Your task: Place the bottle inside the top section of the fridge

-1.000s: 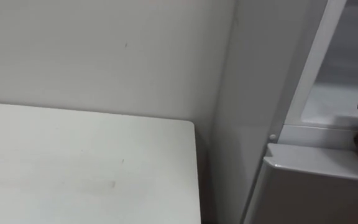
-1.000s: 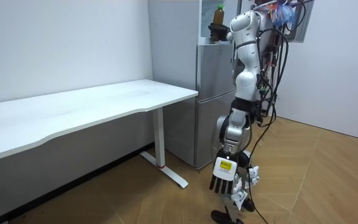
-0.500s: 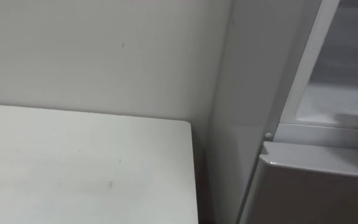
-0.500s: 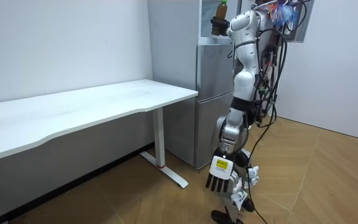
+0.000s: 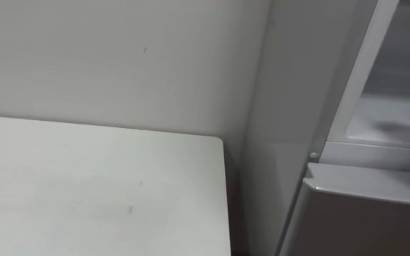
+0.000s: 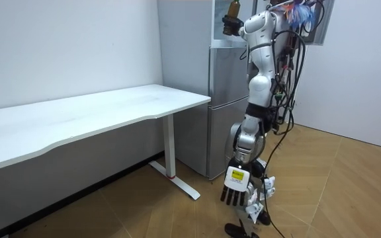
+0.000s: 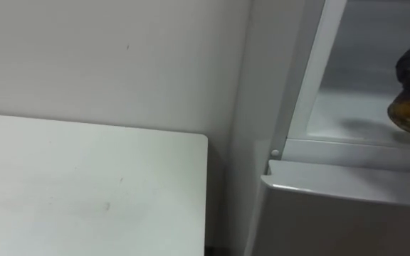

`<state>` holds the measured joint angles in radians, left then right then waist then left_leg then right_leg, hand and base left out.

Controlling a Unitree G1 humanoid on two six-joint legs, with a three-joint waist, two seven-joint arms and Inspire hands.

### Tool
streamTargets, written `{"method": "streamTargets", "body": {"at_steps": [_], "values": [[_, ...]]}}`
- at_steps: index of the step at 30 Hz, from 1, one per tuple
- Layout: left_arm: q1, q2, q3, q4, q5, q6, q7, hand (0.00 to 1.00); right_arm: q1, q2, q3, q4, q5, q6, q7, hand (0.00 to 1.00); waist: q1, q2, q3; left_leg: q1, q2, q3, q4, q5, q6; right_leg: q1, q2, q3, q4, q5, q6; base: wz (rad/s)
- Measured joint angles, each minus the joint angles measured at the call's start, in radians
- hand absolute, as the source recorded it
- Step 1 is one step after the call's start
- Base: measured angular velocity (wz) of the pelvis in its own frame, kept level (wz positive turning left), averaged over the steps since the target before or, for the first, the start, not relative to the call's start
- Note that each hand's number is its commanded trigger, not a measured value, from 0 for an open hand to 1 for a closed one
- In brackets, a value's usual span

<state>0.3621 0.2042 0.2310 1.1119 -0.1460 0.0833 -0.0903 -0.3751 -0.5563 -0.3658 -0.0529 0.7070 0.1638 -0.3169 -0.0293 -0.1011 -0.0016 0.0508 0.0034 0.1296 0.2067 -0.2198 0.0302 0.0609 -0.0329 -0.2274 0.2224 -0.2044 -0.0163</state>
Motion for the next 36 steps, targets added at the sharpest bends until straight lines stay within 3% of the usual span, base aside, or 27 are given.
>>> {"method": "streamTargets", "body": {"at_steps": [5, 10, 16, 20, 23, 26, 32, 36], "values": [[-0.011, 0.001, 0.000, -0.027, 0.001, 0.020, 0.000, 0.00, -0.024, 0.000, 0.037, 0.089, 0.040, 0.016, 0.052, 1.00, 0.001, -0.001, 0.0005, -0.002, 0.000, -0.001, 0.000, 0.000, 0.000, -0.003, 0.002, -0.001, 0.000, 0.000, 0.000, 0.00], [-0.016, 0.002, -0.004, -0.033, 0.002, 0.023, -0.007, 0.00, -0.080, -0.001, 0.046, 0.173, 0.077, 0.009, 0.112, 1.00, 0.009, -0.003, 0.0017, -0.005, 0.000, -0.001, 0.000, 0.000, 0.000, -0.004, 0.003, 0.002, -0.002, 0.000, 0.000, -0.01], [-0.013, 0.007, -0.002, -0.034, 0.008, 0.054, -0.009, 0.00, -0.118, -0.017, 0.065, 0.260, 0.136, -0.003, 0.190, 1.00, 0.018, -0.006, -0.0002, -0.003, -0.001, -0.013, 0.002, 0.000, 0.000, -0.002, 0.000, -0.016, -0.003, 0.000, 0.000, 0.04], [-0.012, 0.015, -0.001, -0.048, 0.010, 0.085, 0.003, 0.00, -0.156, -0.085, 0.104, 0.391, 0.117, -0.012, 0.214, 1.00, 0.059, -0.004, 0.0005, -0.002, 0.000, -0.024, 0.008, 0.000, -0.001, 0.010, -0.001, -0.024, -0.003, 0.000, 0.000, 0.06], [-0.012, 0.015, -0.002, -0.061, 0.008, 0.106, 0.018, 0.00, -0.191, -0.115, 0.143, 0.471, 0.090, -0.018, 0.232, 1.00, 0.069, -0.005, 0.0004, -0.003, 0.000, -0.033, 0.014, -0.001, -0.001, 0.017, 0.000, -0.026, -0.003, 0.000, -0.001, 0.09], [-0.012, 0.015, -0.003, -0.060, 0.007, 0.114, 0.021, 0.00, -0.197, -0.116, 0.155, 0.498, 0.059, -0.024, 0.242, 1.00, 0.077, -0.006, 0.0000, 0.000, 0.000, -0.043, 0.016, -0.002, -0.002, 0.028, 0.000, -0.037, -0.005, 0.001, -0.001, 0.11], [0.009, 0.015, 0.002, -0.058, -0.001, 0.117, 0.021, 0.00, -0.197, -0.117, 0.167, 0.582, -0.090, -0.067, 0.264, 1.00, 0.139, -0.017, -0.0013, 0.002, 0.003, -0.052, 0.032, -0.005, -0.005, 0.045, -0.001, -0.063, -0.020, 0.006, -0.009, 0.02], [0.029, 0.015, 0.001, -0.055, -0.019, 0.118, 0.020, 0.00, -0.215, -0.118, 0.184, 0.643, -0.122, -0.087, 0.253, 1.00, 0.160, -0.022, -0.0043, 0.000, 0.004, -0.062, 0.041, -0.005, -0.006, 0.052, 0.000, -0.076, -0.040, 0.007, -0.010, 0.09]]}}
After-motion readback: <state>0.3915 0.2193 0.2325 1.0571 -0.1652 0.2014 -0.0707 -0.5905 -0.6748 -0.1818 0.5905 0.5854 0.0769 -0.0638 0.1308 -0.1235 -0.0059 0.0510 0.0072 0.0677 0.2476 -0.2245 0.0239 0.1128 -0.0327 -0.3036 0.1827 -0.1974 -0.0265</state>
